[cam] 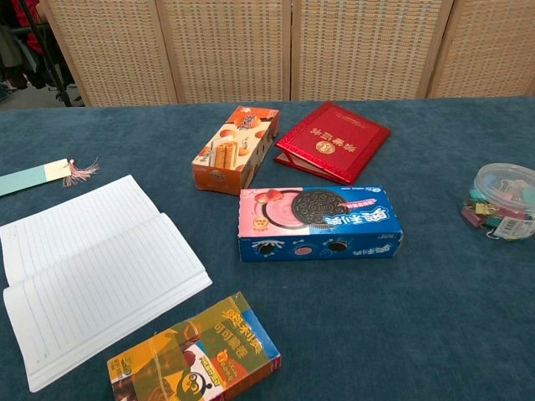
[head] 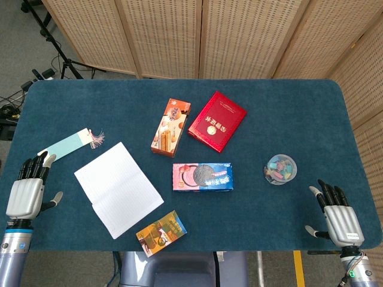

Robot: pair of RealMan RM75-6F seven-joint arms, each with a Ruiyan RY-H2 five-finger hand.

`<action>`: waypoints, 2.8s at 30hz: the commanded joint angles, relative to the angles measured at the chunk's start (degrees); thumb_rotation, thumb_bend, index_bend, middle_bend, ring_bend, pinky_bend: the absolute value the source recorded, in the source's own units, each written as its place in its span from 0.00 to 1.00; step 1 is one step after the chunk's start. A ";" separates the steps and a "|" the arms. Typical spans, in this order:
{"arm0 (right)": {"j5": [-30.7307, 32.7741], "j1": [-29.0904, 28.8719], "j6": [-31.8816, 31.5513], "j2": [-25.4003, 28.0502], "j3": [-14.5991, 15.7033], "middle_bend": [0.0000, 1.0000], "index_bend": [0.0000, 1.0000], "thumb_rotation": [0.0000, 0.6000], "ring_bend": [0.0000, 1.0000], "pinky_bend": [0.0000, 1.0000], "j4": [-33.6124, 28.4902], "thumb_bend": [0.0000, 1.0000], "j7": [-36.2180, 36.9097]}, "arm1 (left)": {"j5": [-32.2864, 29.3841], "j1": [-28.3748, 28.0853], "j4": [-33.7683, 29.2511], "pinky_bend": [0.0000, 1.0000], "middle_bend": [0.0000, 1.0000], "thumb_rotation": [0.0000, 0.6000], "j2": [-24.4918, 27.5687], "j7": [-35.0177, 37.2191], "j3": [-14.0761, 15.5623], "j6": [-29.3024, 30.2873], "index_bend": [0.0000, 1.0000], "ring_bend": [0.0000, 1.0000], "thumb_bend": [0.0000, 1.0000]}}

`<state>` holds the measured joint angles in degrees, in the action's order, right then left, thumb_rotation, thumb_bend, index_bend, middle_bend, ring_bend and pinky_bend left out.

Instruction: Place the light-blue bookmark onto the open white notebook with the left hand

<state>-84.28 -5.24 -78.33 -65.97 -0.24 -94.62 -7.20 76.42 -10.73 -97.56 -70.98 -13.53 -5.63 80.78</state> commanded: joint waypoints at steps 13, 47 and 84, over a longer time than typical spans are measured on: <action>-0.47 0.12 -0.51 0.01 0.04 0.00 0.10 1.00 0.00 0.00 -0.32 0.10 -0.06 | -0.49 0.09 0.25 0.00 0.00 1.00 0.21 1.05 -0.47 0.10 0.04 0.00 0.25; 1.00 -0.29 0.78 -0.32 -0.31 0.00 0.10 1.00 0.00 0.00 0.41 0.10 -0.17 | -22.19 -10.87 3.48 0.00 0.00 1.00 5.96 -0.46 -11.45 -17.93 0.18 0.00 0.23; 3.09 -1.17 2.72 -1.04 -0.73 0.00 0.10 1.00 0.00 0.00 1.34 0.10 -0.67 | -65.60 -33.14 34.91 0.00 0.00 1.00 -2.52 -14.52 -6.63 -41.18 0.34 0.00 0.13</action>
<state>-81.21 -6.40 -75.61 -67.01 -0.96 -93.29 -7.86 11.55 -43.27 -63.48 -72.83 -27.36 -12.80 39.88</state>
